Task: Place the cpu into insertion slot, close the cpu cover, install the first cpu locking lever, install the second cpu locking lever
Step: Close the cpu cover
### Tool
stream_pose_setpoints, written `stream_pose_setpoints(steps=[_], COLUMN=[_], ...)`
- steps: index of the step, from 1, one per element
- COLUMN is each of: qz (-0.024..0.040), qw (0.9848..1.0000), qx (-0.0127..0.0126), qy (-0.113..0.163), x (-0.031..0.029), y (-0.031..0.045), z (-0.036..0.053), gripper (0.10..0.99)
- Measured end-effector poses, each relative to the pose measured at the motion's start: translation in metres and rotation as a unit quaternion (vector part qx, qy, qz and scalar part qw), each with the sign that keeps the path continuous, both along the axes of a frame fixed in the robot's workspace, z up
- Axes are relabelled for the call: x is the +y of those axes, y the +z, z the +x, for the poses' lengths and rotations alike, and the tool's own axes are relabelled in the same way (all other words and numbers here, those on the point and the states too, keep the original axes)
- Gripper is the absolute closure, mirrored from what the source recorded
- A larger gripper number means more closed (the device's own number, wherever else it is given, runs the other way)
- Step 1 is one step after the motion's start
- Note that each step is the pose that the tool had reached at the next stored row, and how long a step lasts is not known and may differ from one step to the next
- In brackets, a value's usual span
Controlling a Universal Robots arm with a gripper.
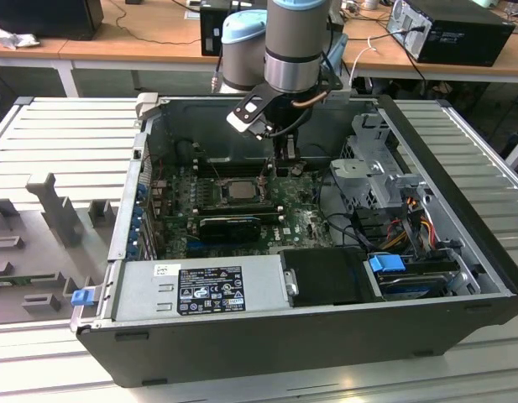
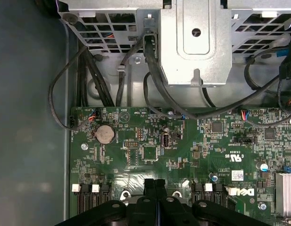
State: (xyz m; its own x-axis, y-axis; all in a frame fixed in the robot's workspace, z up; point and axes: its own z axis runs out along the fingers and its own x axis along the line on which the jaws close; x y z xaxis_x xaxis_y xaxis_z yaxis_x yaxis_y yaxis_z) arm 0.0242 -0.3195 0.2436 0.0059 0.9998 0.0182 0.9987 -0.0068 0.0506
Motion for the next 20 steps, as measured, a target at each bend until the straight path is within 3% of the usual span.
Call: stream_pose_setpoints(steps=[8, 15, 20], qz=[0.0000, 0.0001, 0.0000], qw=[1.0000, 1.0000, 1.0000], qx=[0.0000, 0.0000, 0.0000], qy=[0.000, 0.000, 0.000], x=[0.0000, 0.0001, 0.0000], y=[0.0000, -0.0003, -0.0085], z=[-0.0087, -0.0233, -0.0372], gripper=[0.980, 0.980, 0.980])
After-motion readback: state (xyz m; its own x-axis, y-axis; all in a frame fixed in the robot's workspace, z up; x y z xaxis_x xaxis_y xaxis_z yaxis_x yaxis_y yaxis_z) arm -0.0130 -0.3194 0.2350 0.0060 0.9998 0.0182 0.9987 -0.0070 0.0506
